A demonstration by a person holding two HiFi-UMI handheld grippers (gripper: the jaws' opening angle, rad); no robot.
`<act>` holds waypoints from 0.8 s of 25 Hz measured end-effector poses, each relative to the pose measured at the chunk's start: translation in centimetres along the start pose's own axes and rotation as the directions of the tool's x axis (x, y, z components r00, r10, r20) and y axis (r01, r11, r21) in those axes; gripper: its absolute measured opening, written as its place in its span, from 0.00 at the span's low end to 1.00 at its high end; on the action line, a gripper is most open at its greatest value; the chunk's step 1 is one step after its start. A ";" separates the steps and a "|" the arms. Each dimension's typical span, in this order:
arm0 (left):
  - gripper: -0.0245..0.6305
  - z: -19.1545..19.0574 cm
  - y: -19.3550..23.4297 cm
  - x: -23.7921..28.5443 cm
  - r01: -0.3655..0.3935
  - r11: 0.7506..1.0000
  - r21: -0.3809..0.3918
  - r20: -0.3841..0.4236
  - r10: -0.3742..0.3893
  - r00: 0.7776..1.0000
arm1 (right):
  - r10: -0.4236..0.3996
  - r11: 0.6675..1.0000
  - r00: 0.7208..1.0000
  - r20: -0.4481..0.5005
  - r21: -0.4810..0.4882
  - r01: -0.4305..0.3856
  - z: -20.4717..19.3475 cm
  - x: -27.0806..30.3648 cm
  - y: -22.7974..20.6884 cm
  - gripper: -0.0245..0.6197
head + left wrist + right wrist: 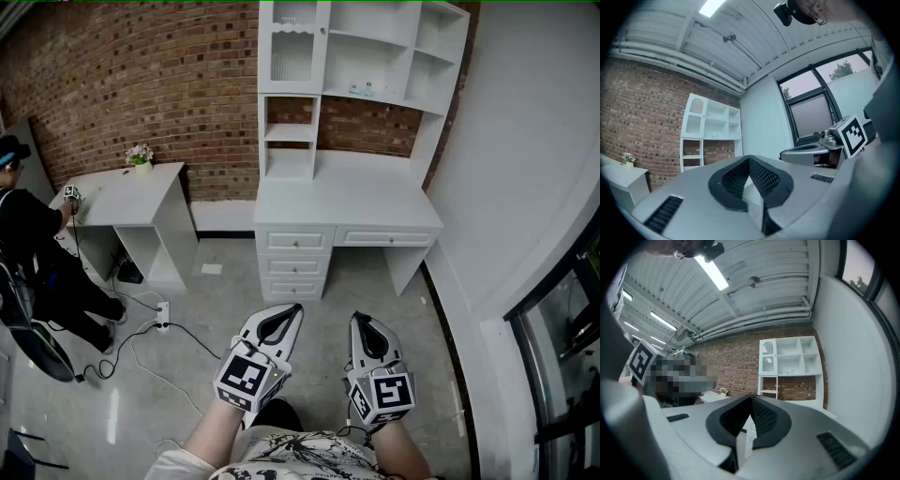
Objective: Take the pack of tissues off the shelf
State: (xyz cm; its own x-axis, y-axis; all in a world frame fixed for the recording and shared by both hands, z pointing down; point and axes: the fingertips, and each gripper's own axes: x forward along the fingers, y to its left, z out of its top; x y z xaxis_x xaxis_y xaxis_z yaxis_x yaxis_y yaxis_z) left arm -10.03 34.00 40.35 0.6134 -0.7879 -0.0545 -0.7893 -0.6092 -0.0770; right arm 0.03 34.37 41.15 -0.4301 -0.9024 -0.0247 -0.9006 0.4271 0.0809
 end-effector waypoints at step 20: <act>0.05 -2.6 2.8 5.3 -0.011 1.000 -0.028 -0.053 0.010 0.999 | -0.028 0.998 0.999 -0.046 0.046 0.030 -2.4 5.1 -3.8 0.05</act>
State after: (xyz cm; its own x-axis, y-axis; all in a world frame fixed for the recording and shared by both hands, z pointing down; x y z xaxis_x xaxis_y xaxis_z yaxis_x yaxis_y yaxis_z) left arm -9.08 27.81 42.46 0.6033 -0.7975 -0.0027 -0.7966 -0.6025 -0.0485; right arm 1.40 28.05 43.16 -0.4015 -0.9157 0.0191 -0.9150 0.4019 0.0344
